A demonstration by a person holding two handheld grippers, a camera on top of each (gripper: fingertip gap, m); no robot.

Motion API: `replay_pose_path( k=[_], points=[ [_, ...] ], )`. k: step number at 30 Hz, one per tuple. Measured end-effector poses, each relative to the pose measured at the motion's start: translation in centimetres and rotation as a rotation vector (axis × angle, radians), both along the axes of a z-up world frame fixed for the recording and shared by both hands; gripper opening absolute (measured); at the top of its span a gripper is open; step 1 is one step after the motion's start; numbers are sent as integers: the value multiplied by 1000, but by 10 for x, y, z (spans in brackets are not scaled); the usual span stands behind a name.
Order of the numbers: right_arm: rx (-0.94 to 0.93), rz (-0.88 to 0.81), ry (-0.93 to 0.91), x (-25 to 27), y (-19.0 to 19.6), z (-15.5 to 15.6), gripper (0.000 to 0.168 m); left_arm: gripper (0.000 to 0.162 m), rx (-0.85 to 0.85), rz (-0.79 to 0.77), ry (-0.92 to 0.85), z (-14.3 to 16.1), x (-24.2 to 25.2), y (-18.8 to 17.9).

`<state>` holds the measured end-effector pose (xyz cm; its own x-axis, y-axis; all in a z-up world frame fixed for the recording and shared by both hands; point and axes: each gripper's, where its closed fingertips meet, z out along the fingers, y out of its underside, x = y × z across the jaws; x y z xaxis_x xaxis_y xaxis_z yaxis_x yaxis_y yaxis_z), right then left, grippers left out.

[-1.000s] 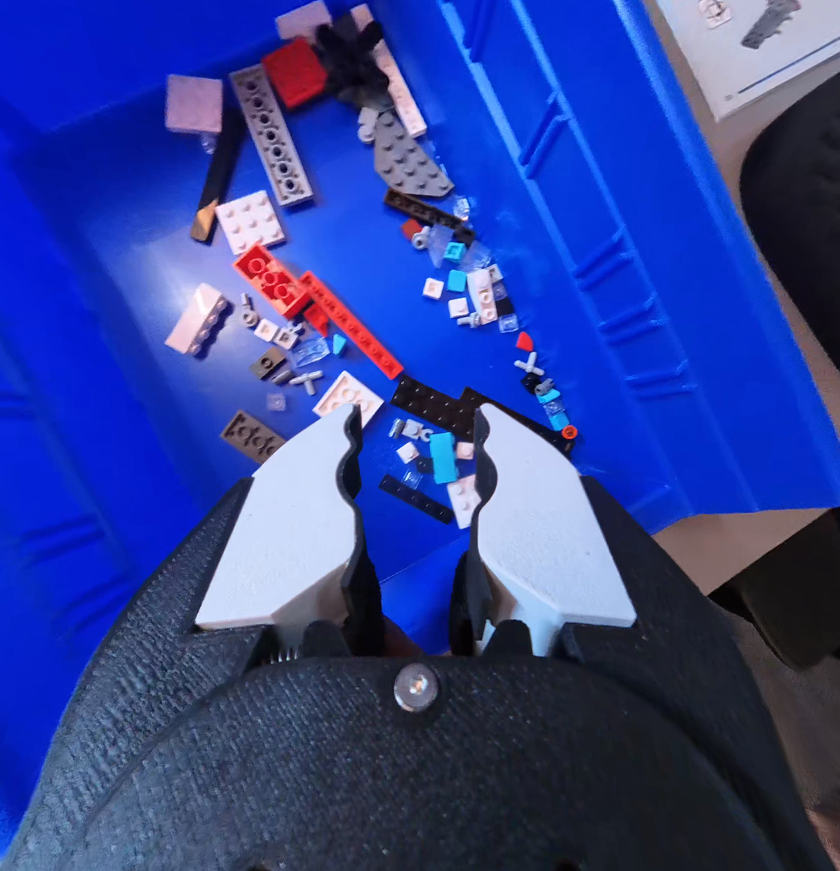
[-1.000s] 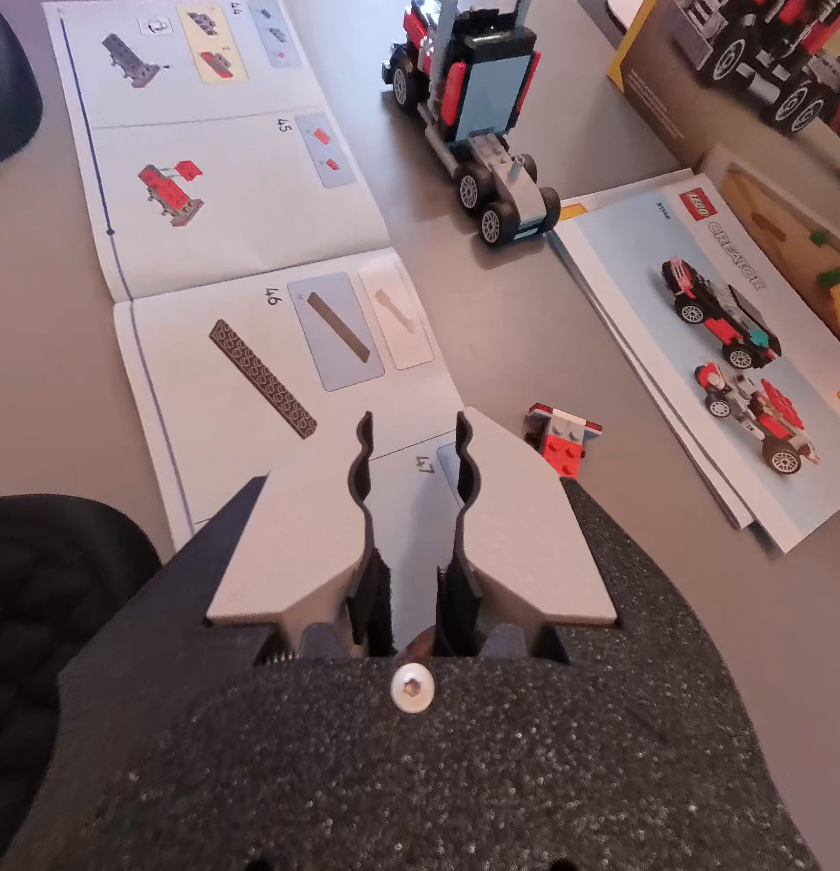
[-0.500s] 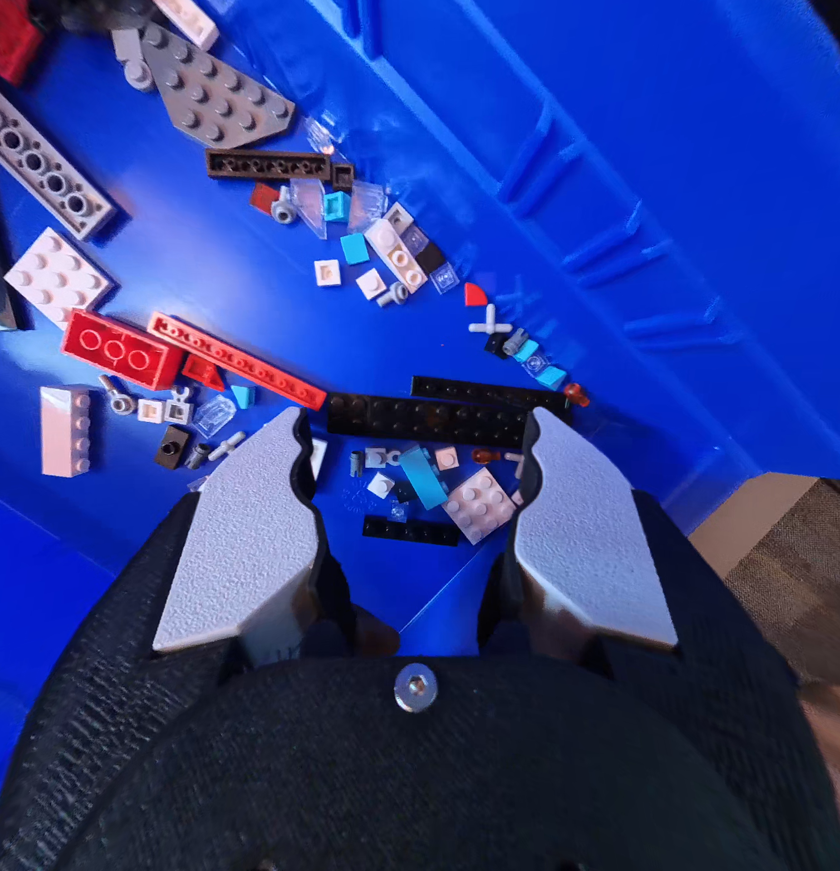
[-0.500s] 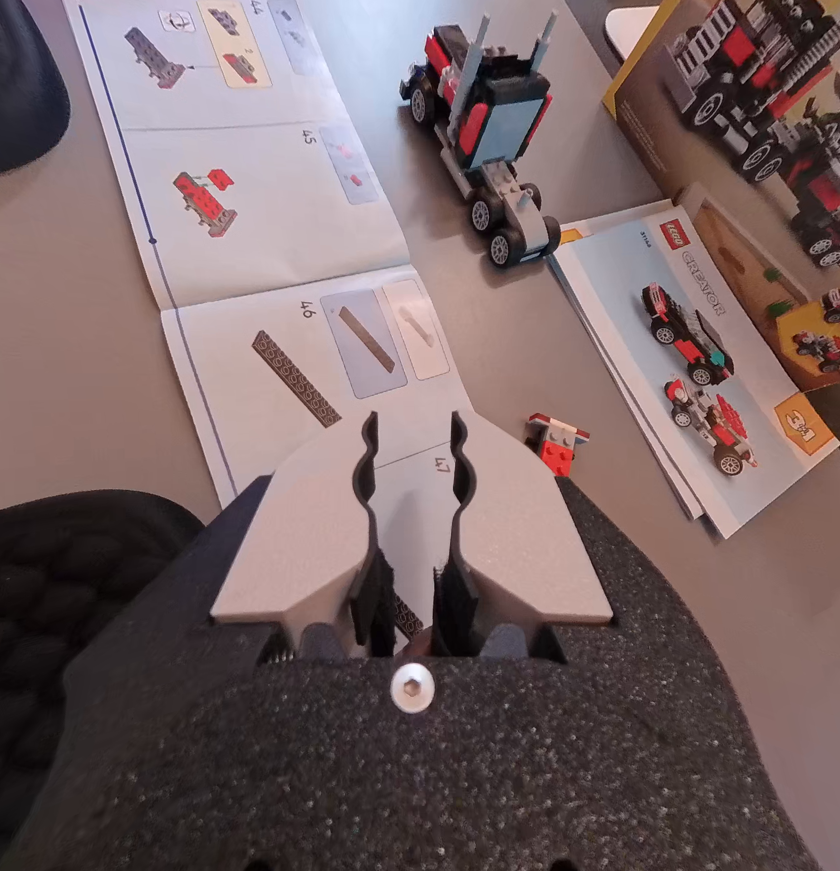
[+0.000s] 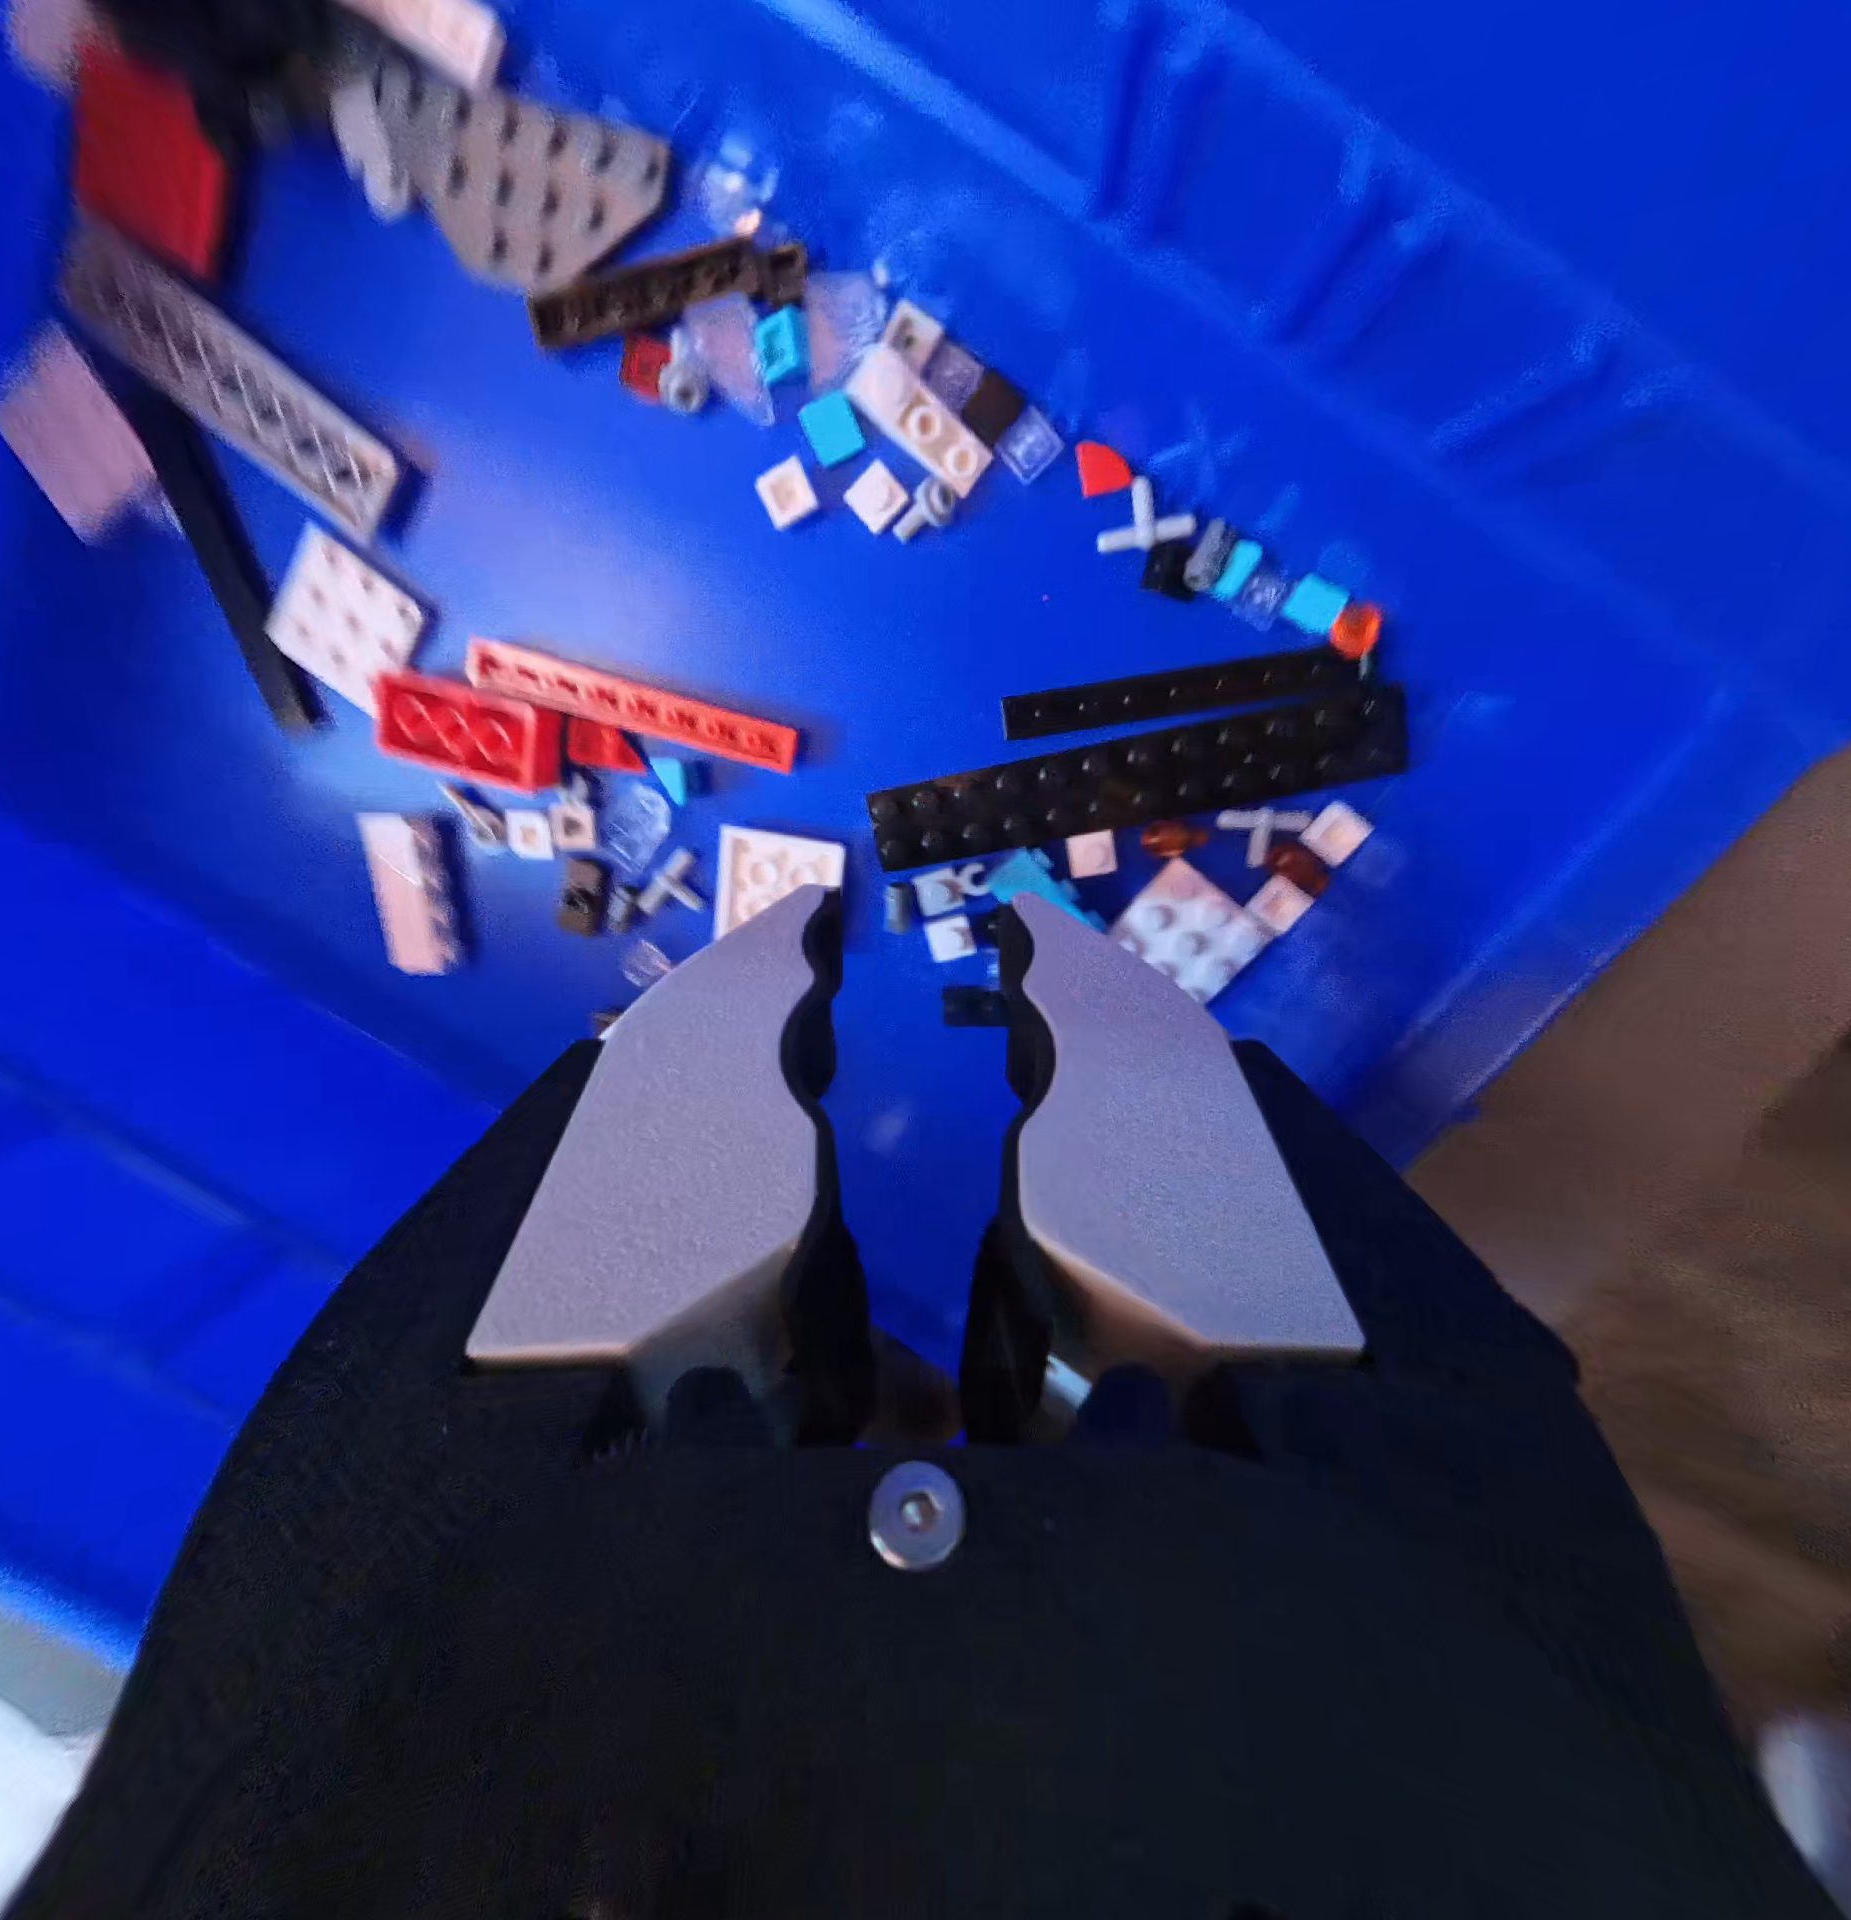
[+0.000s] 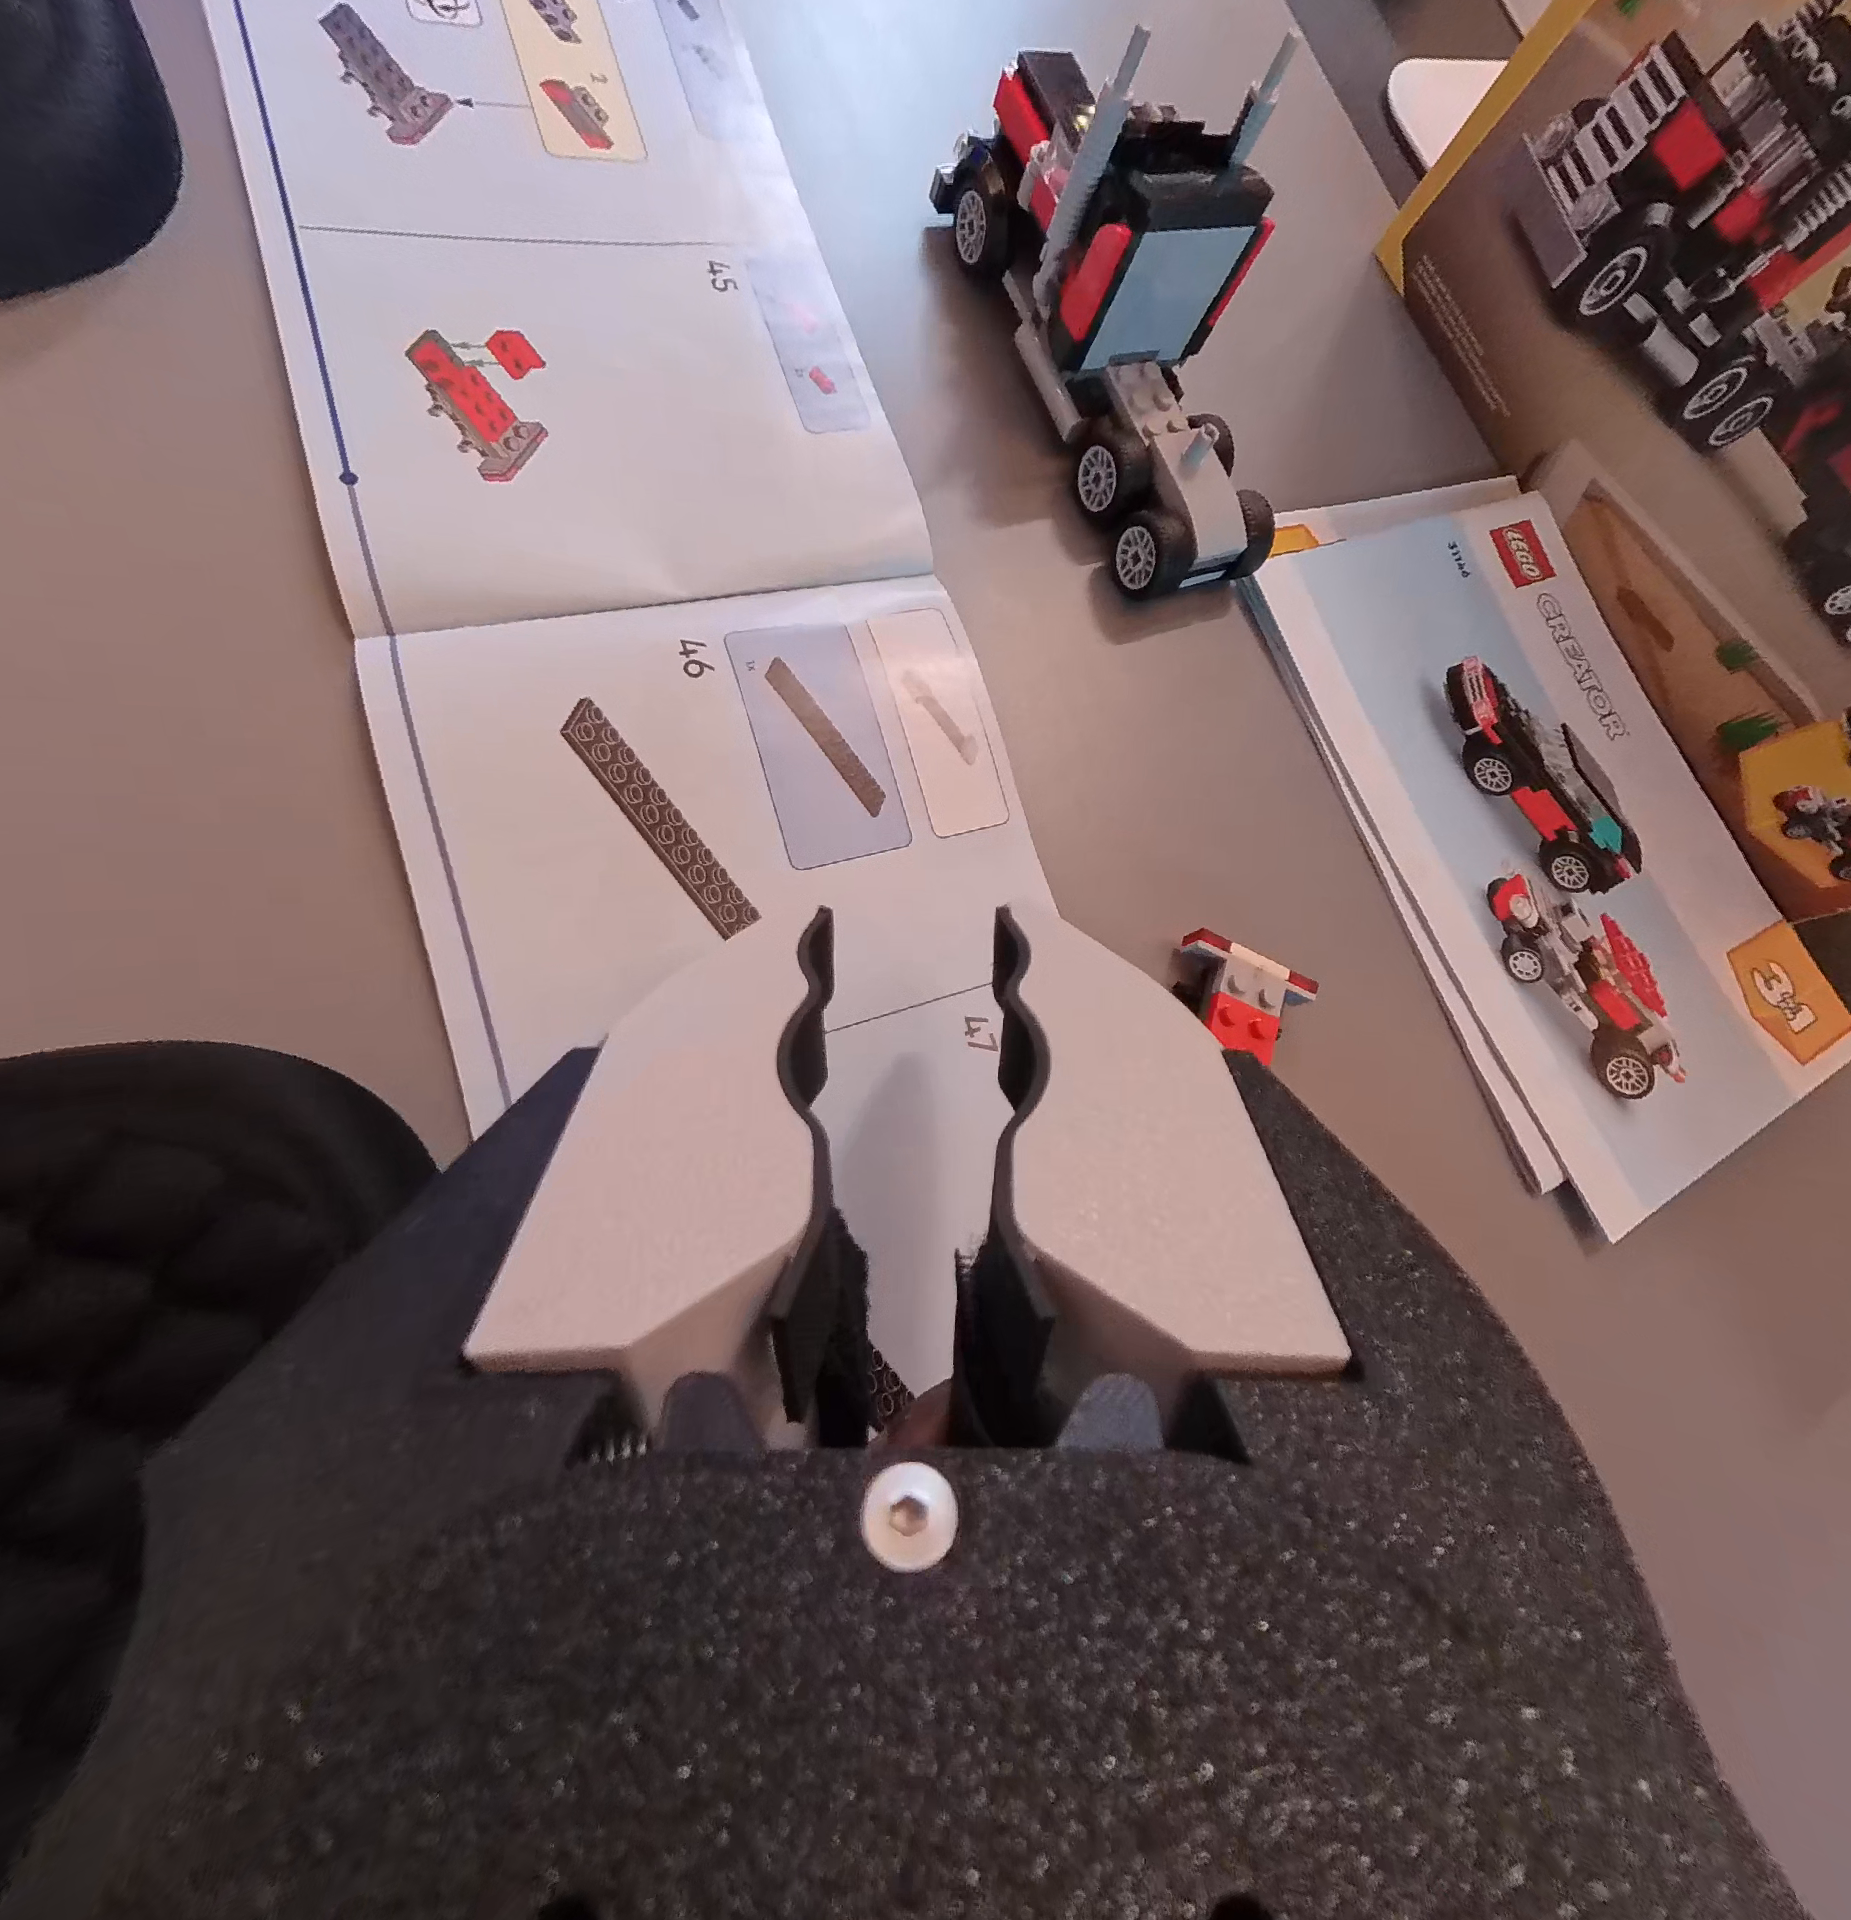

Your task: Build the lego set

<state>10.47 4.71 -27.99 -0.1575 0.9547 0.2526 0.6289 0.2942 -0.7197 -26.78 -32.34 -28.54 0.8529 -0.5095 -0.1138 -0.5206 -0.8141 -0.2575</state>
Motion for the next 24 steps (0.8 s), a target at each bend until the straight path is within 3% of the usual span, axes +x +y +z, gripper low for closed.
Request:
replay_pose_path(
  k=[2, 4, 9, 15, 24],
  points=[
    [-4, 15, 2, 0, -1, 1, 30, 29, 50, -192, 80, 3, 0, 10],
    [-3, 25, 7, -1, -2, 3, 29, 25, 75, -320, 50, 5, 10, 20],
    [9, 29, 19, 4, -2, 7, 29, 26, -104, -486, -6, -5, 19, 11],
    [1, 20, 37, 7, -1, 9, 28, 33, -240, -585, 16, -15, 23, 5],
    [9, 45, 28, 6, -5, 8, 28, 29, -168, -583, 63, -13, 11, 22]
  ],
)
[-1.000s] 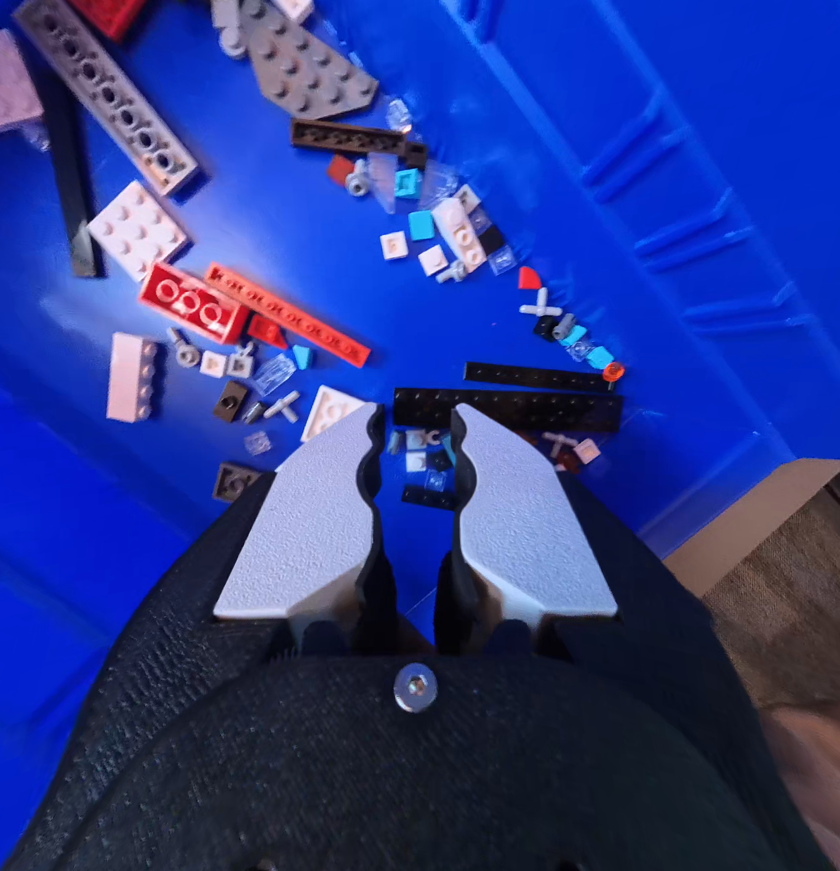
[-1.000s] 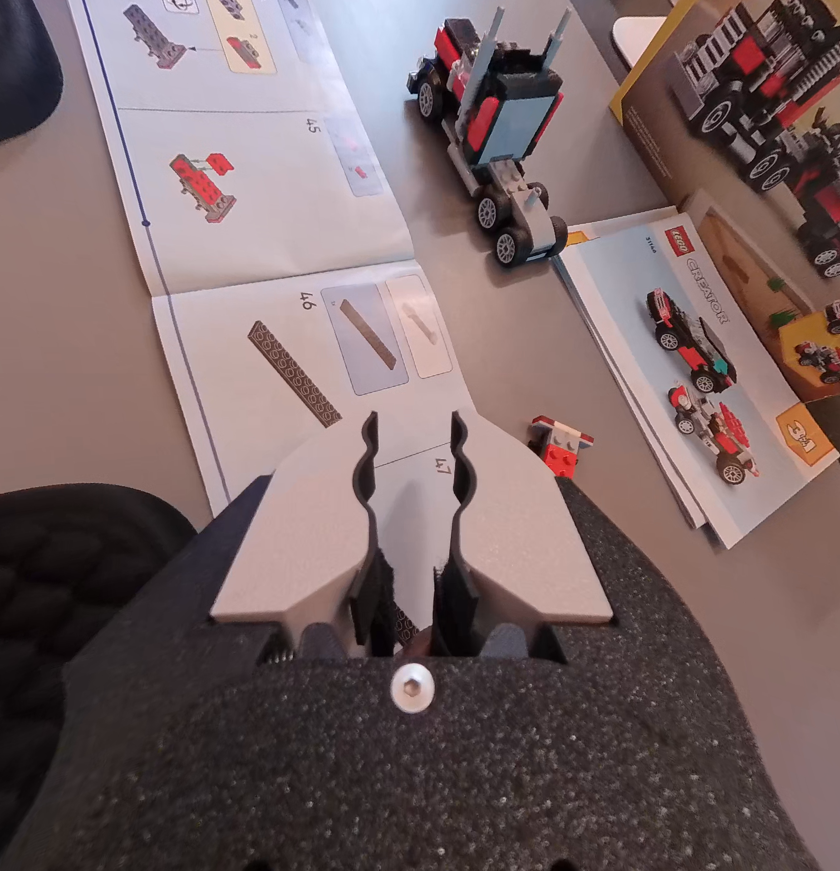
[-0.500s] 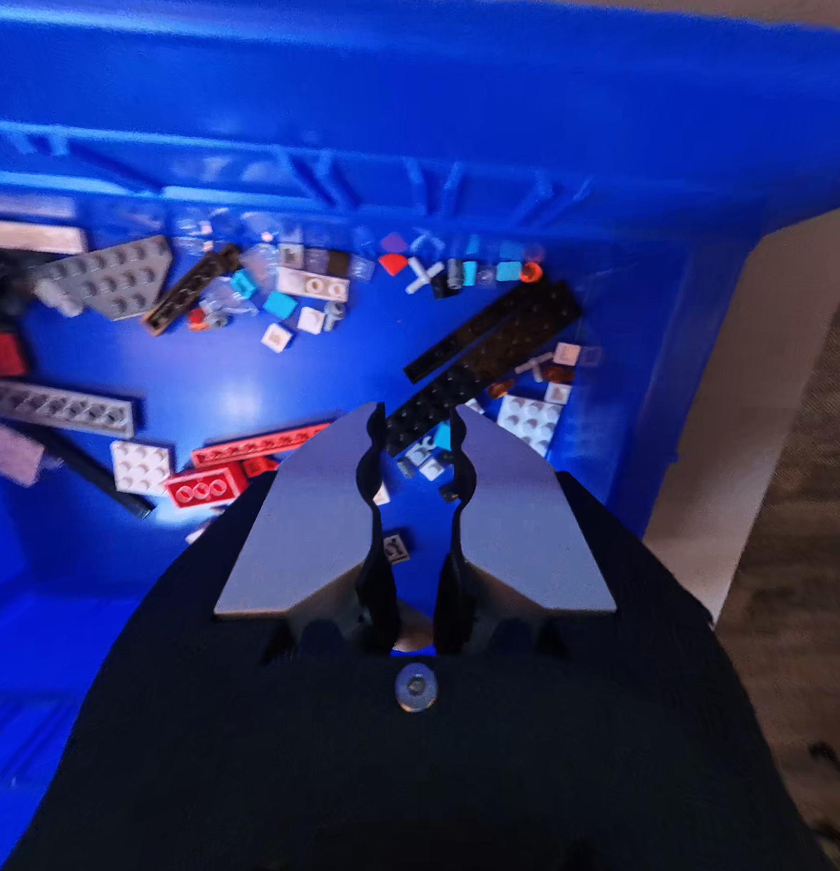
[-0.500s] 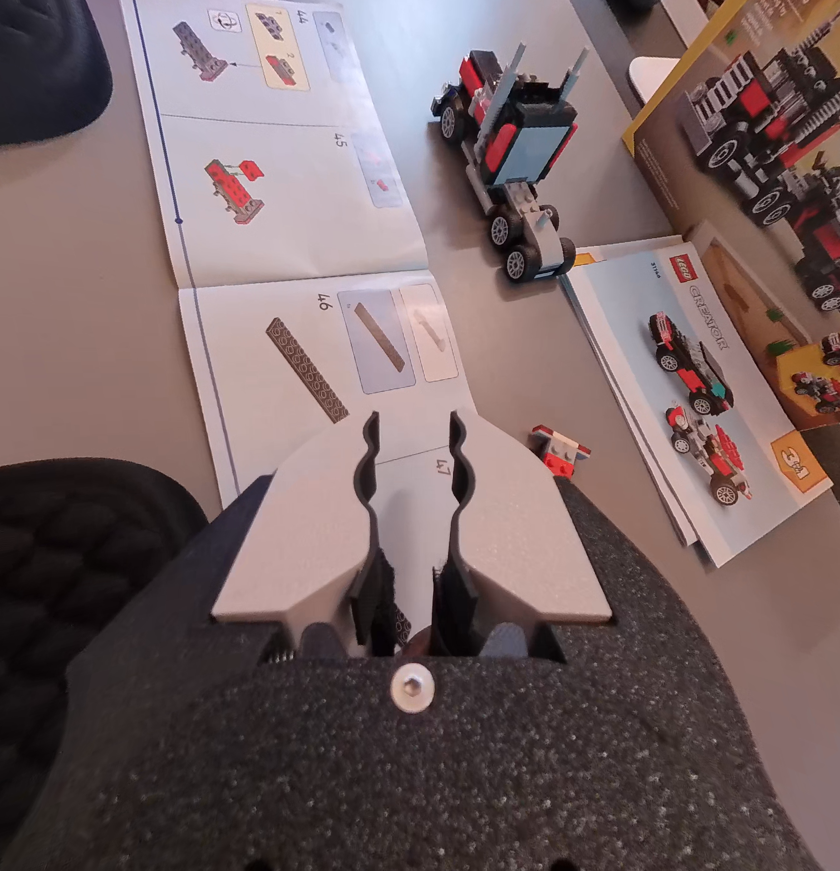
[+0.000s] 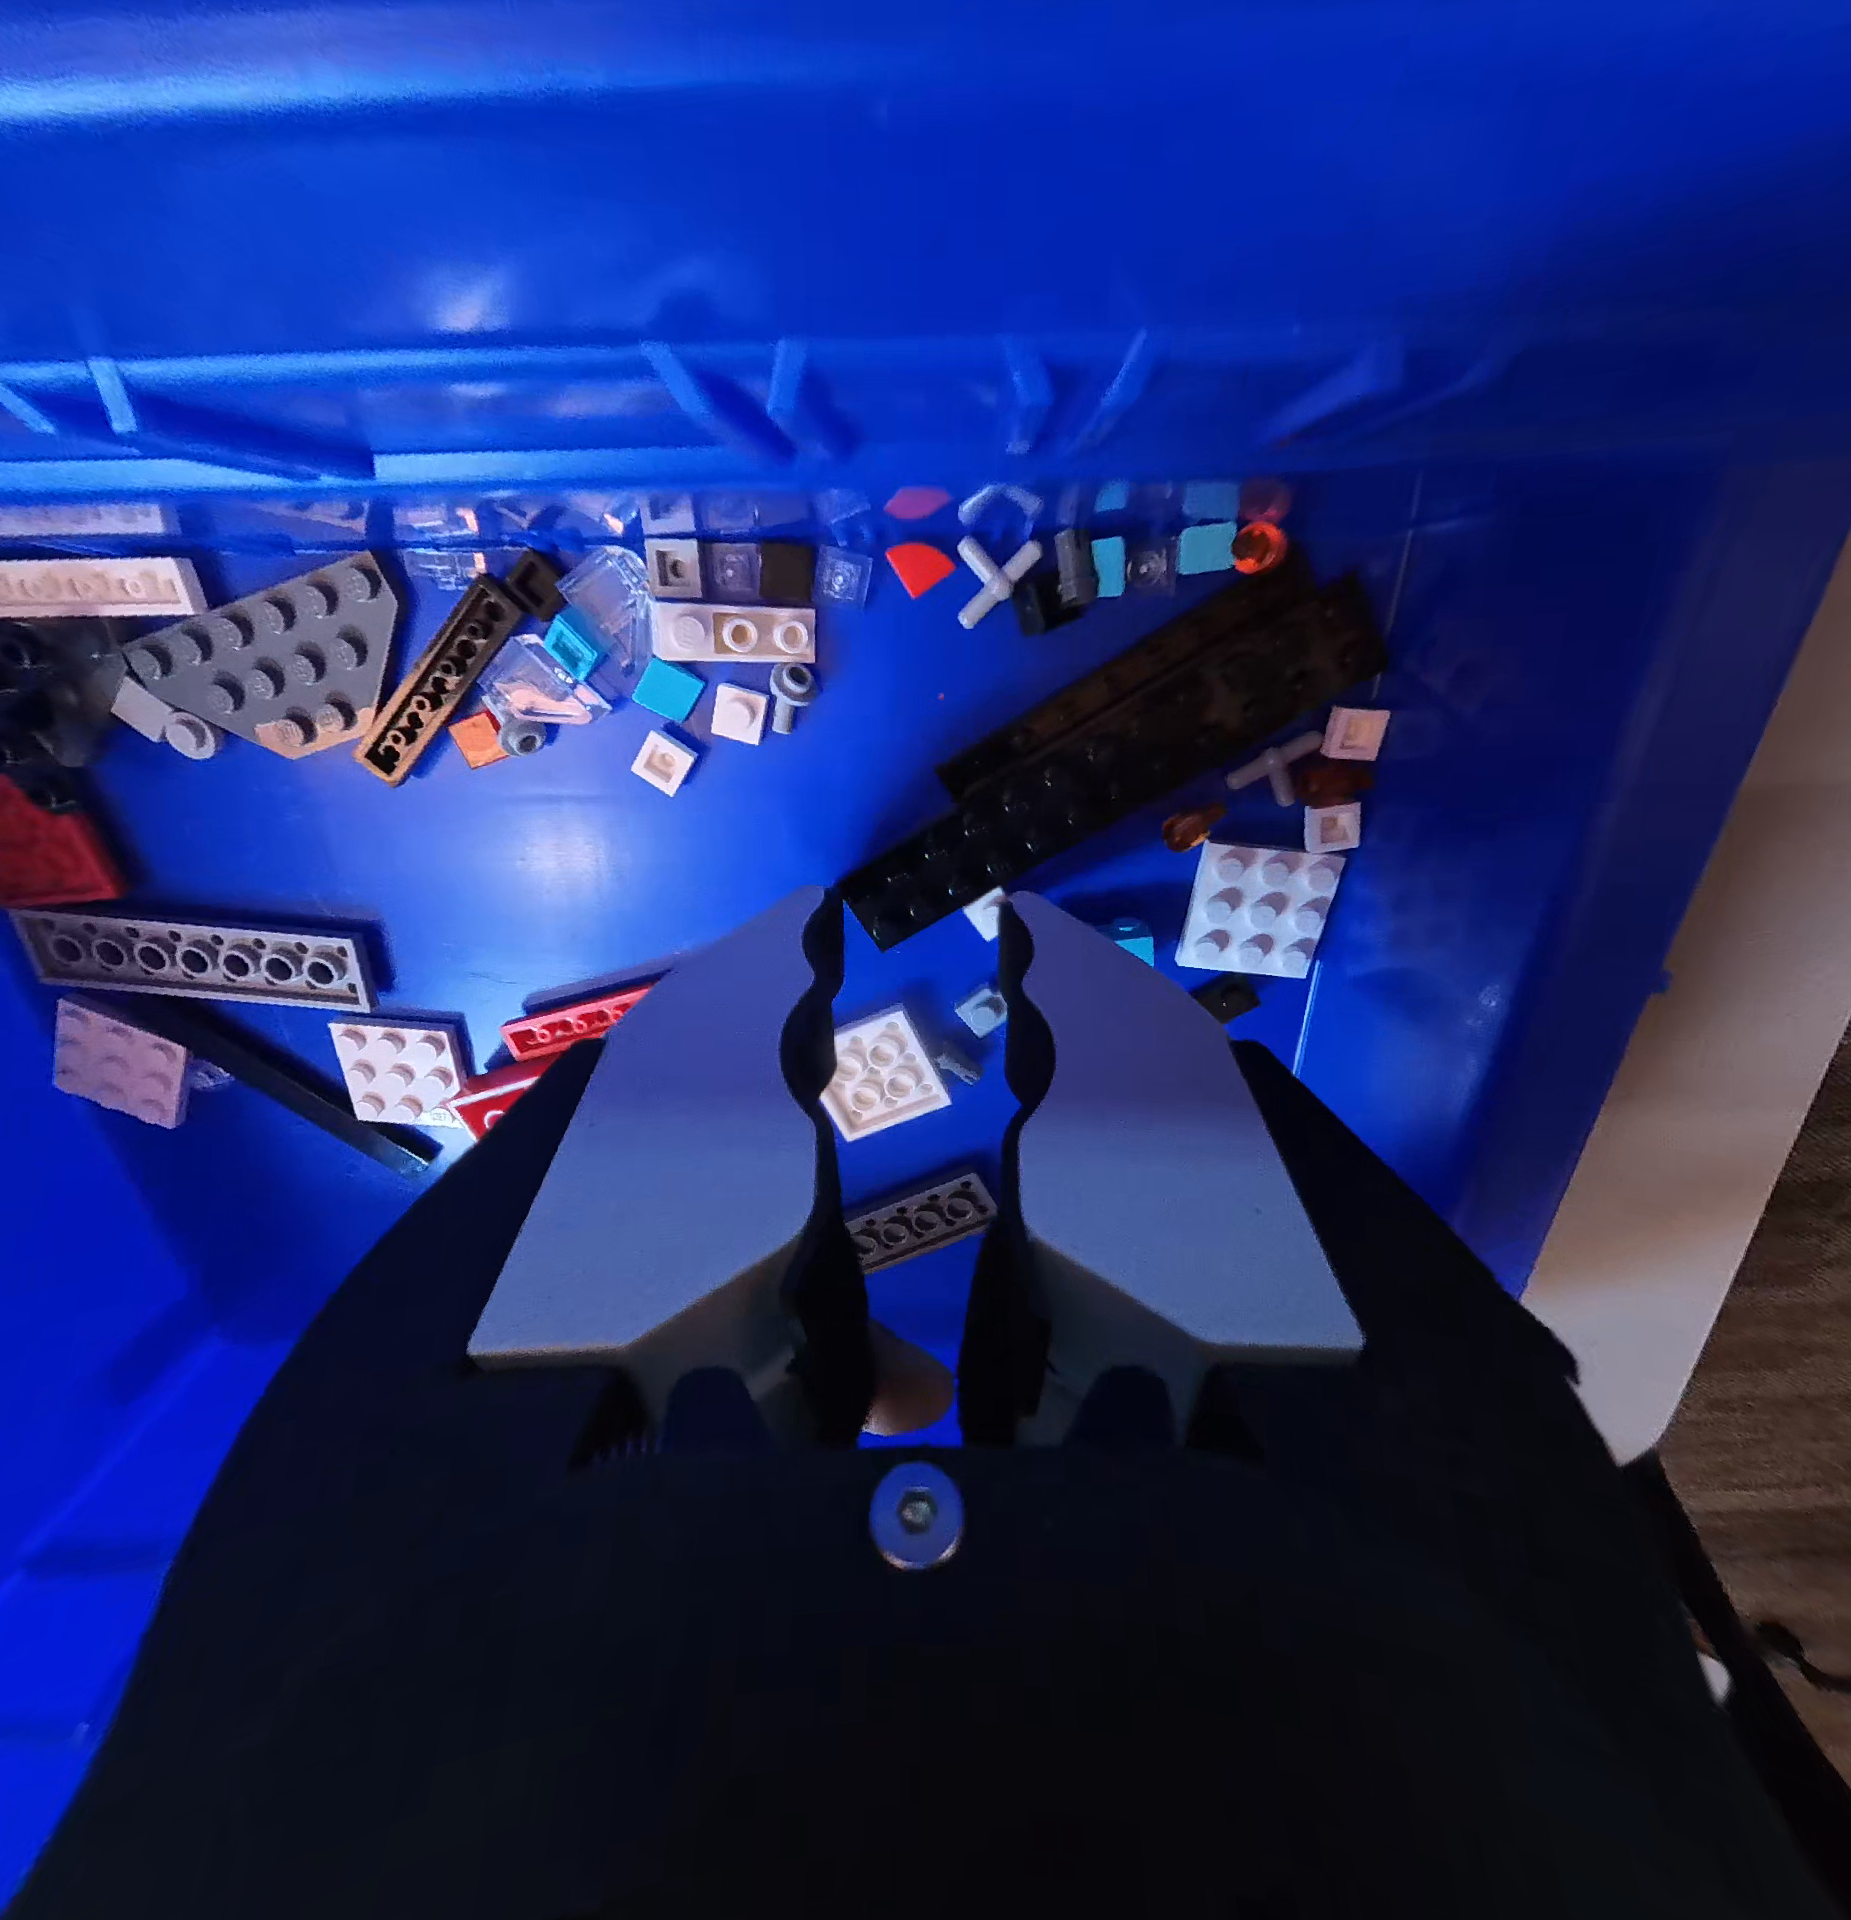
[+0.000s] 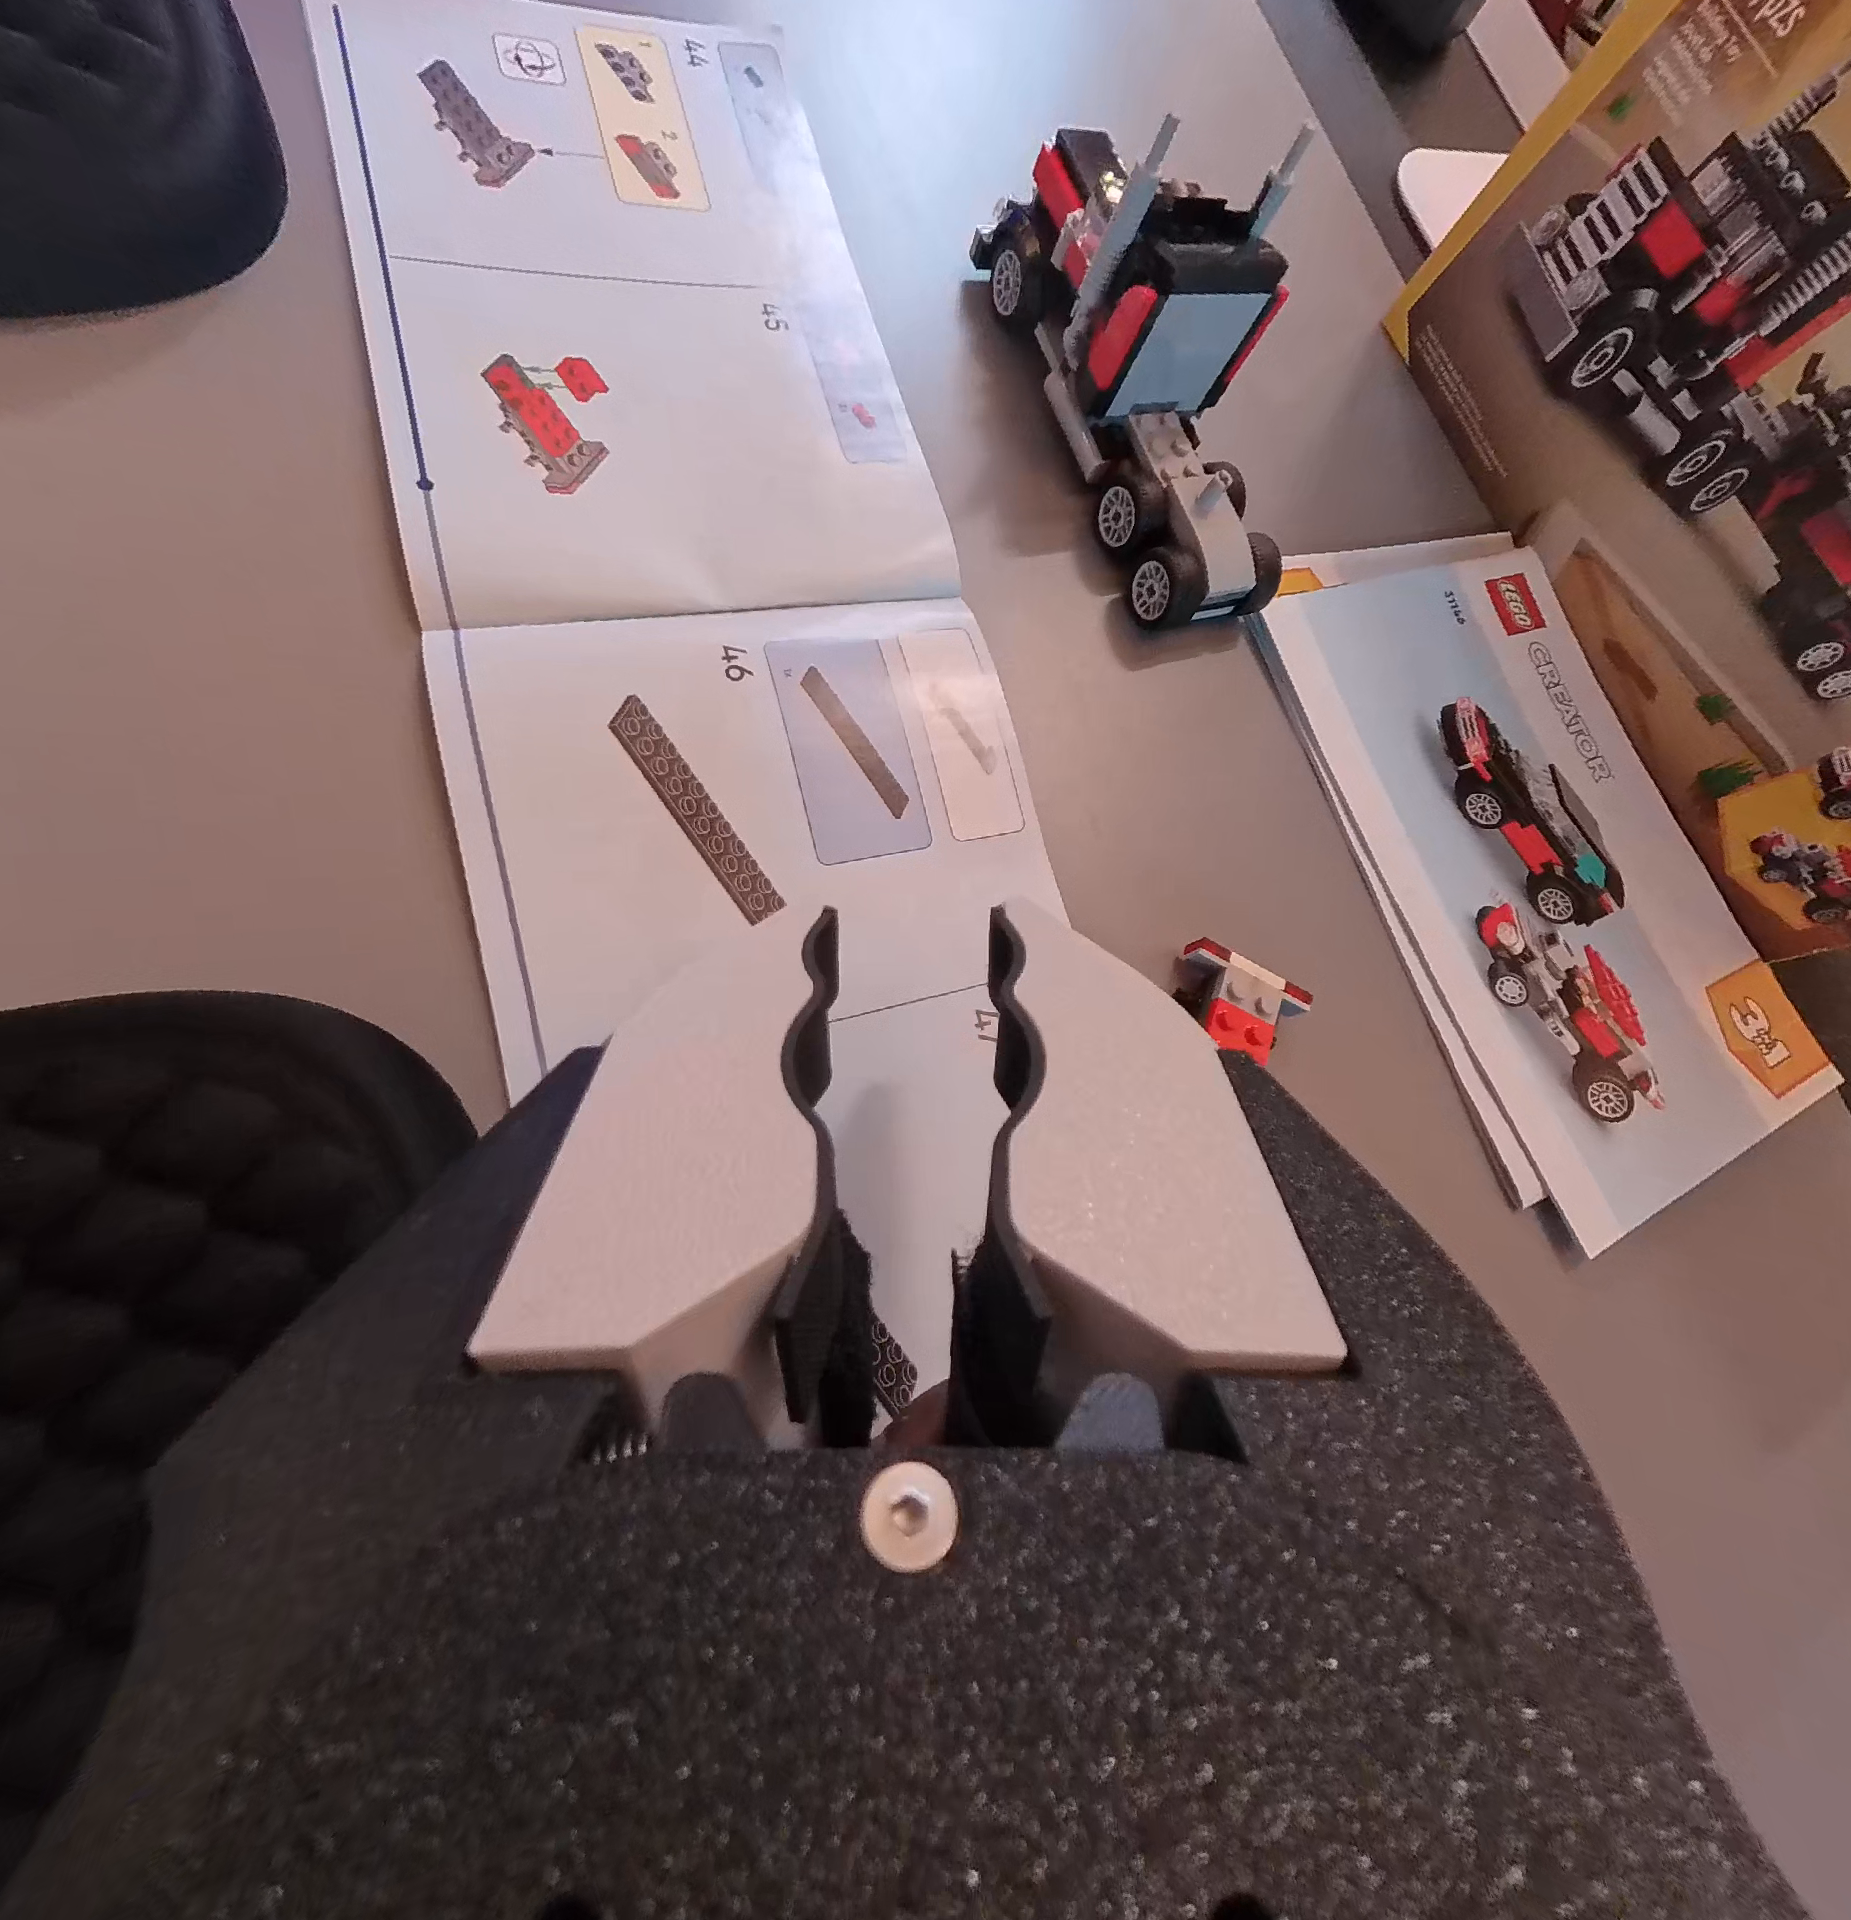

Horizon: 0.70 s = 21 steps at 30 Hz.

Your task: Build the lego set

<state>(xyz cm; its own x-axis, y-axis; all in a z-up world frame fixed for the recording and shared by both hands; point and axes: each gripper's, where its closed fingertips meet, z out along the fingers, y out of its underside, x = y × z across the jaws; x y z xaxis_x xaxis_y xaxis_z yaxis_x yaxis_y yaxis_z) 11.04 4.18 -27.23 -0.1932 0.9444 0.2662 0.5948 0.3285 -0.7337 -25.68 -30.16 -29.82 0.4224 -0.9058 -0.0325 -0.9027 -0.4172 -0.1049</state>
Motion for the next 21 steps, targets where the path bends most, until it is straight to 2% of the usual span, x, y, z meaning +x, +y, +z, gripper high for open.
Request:
replay_pose_path(
  k=[8, 10, 14, 17, 21],
  points=[
    [-3, 5, -1, 1, -1, 1, 27, 29, -26, -127, 18, 1, 11, 10],
    [-4, 5, -1, 1, -2, 0, 27, 21, -45, -103, 8, -1, 12, 14],
    [-4, 2, 0, 4, -1, -1, 27, 10, -137, 76, 21, 0, -5, 9],
    [-9, -4, 3, 8, 1, -1, 27, 14, -126, 74, 127, 4, -30, -4],
    [-29, -10, 15, 10, 3, -1, 27, 20, 9, 63, 13, 21, -8, 4]
  ],
)
